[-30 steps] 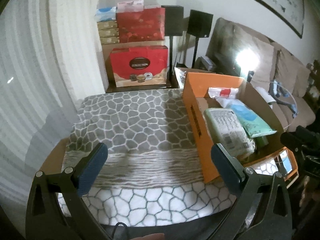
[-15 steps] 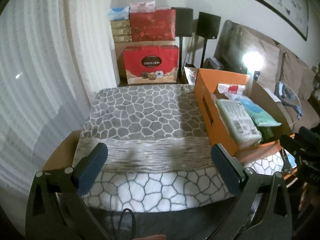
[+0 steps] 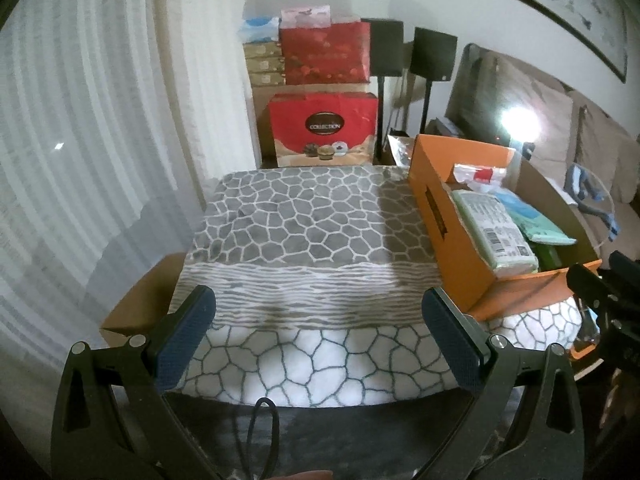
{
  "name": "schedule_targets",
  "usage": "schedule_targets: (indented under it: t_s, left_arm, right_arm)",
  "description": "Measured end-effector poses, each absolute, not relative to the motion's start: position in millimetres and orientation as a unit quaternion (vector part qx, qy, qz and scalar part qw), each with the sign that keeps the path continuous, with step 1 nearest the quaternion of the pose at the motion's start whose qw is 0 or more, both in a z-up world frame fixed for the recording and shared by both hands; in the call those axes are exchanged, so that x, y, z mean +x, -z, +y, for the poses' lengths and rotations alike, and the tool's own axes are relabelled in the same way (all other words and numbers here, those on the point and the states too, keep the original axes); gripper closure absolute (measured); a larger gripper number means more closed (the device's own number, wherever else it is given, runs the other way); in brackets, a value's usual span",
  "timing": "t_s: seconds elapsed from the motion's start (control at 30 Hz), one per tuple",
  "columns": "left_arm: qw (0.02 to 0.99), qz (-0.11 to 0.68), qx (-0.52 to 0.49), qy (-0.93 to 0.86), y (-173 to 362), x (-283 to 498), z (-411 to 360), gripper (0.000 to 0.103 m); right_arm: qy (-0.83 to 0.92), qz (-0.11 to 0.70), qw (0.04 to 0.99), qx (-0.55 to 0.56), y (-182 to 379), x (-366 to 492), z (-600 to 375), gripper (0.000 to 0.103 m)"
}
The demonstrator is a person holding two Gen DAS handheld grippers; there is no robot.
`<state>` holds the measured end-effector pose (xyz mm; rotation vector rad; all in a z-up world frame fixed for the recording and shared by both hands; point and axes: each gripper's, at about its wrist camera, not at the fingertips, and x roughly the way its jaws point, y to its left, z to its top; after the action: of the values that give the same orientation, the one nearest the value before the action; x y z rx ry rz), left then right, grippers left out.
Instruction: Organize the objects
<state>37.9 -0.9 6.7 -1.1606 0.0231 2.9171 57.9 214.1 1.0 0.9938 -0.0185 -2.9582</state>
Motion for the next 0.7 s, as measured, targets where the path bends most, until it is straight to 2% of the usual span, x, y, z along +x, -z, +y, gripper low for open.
schedule_targets:
  t_s: [0.7]
  left_arm:
    - [-0.002, 0.006, -0.366, -0.931, -4.7, 42.8, -4.5, 0.0]
  right_arm:
    - [0.949, 0.004, 0.014, 0.314, -1.1, 55.2, 198.5, 0.001]
